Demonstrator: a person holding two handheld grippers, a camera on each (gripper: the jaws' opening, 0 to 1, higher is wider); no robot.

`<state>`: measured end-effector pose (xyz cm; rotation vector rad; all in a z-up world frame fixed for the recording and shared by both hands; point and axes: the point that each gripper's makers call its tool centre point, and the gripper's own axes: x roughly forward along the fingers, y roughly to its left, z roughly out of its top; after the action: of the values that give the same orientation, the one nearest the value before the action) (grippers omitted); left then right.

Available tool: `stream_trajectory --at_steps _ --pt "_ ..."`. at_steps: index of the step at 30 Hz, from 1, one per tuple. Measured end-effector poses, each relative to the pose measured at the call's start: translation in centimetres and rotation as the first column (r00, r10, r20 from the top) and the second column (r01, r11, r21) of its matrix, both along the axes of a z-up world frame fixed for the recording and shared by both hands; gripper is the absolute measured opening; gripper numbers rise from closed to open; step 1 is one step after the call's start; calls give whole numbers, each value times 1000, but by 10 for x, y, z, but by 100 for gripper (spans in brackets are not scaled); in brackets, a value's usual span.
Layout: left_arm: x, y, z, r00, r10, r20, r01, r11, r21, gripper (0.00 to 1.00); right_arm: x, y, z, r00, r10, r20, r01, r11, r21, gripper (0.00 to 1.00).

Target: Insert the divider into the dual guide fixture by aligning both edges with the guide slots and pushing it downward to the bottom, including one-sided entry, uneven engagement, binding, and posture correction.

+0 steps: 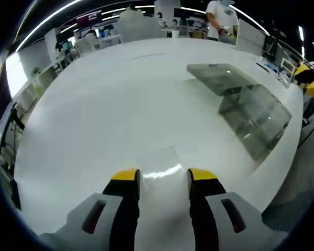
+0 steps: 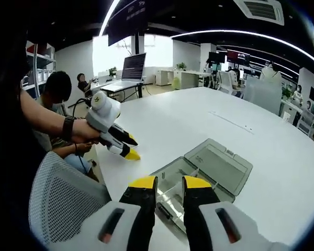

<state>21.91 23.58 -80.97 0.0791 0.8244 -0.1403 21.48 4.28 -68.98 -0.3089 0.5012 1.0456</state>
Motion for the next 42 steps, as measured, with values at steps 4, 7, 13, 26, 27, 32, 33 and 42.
stream_trajectory --at_steps 4,7,13,26,27,32,33,42 --pt "0 0 0 1000 -2 2 2 1000 -2 31 -1 2 -1 1000 6 2 -6 1000 -6 15" --pt "0 0 -1 1000 -7 0 7 1000 -2 31 -3 2 -2 1000 12 1 -12 1000 -10 15" --pt "-2 -1 0 1000 -2 -8 2 1000 -8 30 -2 2 -1 1000 13 5 -13 1000 -12 14" --pt "-6 -10 9 999 -39 21 40 999 -19 30 -5 10 -3 999 48 1 -48 999 -22 14" --pt "-6 -11 10 999 -42 22 42 999 -19 30 -5 10 -4 999 49 0 -49 999 -22 14" --pt "-6 -19 16 996 -74 46 76 997 -29 30 -4 16 -3 998 57 -8 -57 998 -6 14" --pt "-6 -21 18 995 -83 51 84 996 -29 30 -4 17 -2 998 59 -8 -59 998 -5 14" --pt "-5 -34 34 986 -139 93 142 990 -17 30 -5 24 -1 998 67 -20 -67 998 10 16"
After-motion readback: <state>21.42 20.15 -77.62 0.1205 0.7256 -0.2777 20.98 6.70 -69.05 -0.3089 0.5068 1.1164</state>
